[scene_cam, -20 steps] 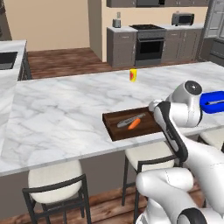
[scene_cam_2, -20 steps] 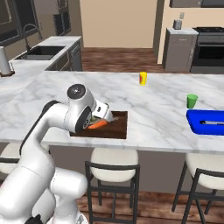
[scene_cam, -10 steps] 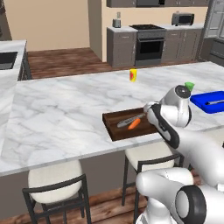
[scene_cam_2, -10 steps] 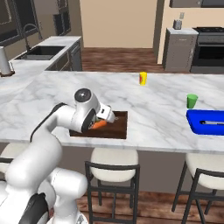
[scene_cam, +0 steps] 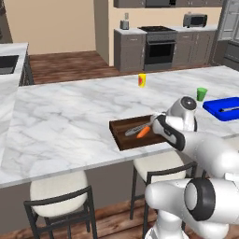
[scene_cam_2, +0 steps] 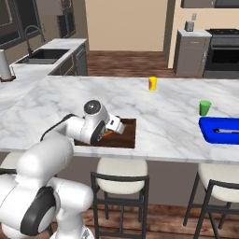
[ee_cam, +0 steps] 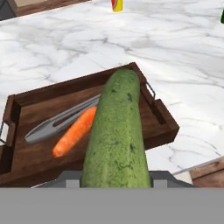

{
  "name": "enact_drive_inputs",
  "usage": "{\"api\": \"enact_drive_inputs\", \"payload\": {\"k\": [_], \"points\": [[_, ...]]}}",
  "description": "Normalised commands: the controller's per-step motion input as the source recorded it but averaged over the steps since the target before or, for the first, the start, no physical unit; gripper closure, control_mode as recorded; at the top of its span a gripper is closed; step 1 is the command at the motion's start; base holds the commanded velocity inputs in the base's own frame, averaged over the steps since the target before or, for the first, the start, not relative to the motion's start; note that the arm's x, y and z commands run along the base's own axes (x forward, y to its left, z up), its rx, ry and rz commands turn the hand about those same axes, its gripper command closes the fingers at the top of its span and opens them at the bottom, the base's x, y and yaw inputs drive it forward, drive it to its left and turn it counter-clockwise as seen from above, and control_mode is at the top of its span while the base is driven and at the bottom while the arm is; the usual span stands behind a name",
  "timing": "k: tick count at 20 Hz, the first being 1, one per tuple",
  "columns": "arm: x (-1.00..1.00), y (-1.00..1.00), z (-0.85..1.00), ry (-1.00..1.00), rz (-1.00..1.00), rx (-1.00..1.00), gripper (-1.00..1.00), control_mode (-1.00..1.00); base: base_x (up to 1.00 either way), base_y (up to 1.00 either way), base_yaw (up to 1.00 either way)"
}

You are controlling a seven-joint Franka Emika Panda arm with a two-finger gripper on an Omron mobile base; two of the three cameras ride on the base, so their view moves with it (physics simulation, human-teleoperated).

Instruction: Gather the carrot and cucumber from the fridge and place them on a tray on the dining counter. Then gather the chicken drumsticks from the fridge and place them on the other tray.

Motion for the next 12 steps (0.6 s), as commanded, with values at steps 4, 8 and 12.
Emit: {"api": "enact_drive_inputs", "payload": {"k": [4,8,12], "points": [[0.13,-0.06,-0.29,0.0,0.0,0.0,1.0,-1.0,0.0,0.0,0.0],[0.11,-0.05,-0.24,0.0,0.0,0.0,1.0,-1.0,0.0,0.0,0.0],[0.09,-0.05,-0.23,0.0,0.0,0.0,1.0,-1.0,0.0,0.0,0.0]]}}
